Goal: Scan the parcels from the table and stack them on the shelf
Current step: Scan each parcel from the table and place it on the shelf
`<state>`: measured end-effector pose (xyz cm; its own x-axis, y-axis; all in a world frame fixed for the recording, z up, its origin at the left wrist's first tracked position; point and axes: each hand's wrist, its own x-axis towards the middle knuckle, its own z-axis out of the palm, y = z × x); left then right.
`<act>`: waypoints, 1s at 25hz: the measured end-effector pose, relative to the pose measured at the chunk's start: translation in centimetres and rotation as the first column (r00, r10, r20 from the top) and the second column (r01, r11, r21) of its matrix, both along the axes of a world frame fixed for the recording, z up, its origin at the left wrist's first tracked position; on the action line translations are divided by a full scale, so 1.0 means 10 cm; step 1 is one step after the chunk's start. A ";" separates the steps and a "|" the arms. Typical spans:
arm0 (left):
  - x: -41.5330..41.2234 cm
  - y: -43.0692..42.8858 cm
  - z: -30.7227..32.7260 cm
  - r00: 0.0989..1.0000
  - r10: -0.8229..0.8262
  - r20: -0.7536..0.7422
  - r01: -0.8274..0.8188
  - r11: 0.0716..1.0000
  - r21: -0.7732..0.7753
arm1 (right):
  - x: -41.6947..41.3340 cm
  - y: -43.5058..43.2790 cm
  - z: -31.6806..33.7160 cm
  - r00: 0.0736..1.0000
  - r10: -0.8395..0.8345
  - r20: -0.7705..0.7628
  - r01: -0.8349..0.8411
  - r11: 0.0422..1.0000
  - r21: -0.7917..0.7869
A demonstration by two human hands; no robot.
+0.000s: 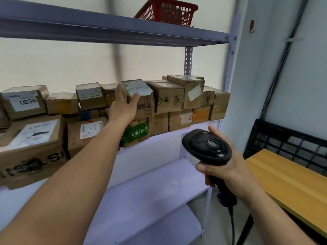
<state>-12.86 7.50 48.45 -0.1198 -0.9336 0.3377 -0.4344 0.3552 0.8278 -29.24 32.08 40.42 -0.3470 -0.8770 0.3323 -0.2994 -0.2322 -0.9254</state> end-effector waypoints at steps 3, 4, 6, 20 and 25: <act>-0.02 -0.01 -0.06 0.998 -0.027 0.064 0.033 0.995 -0.093 | 0.00 -0.02 -0.01 1.000 -0.004 0.008 0.004 1.000 -0.003; -0.03 -0.02 -0.08 0.997 -0.015 0.082 0.025 0.993 -0.116 | 0.00 -0.02 -0.01 1.000 -0.003 0.009 0.003 1.000 -0.004; -0.03 -0.06 -0.10 0.996 0.007 0.093 0.007 0.988 -0.155 | -0.02 -0.03 -0.02 1.000 -0.004 0.018 0.004 1.000 -0.007; -0.37 0.97 -0.45 0.991 0.100 0.091 -0.038 0.852 -0.522 | -0.43 0.62 -0.05 0.999 -0.007 0.051 0.009 0.999 -0.037; -1.04 1.90 -1.07 0.980 -0.086 0.178 0.163 0.862 -0.480 | -0.72 1.25 -0.20 0.994 -0.030 0.106 0.034 0.999 -0.032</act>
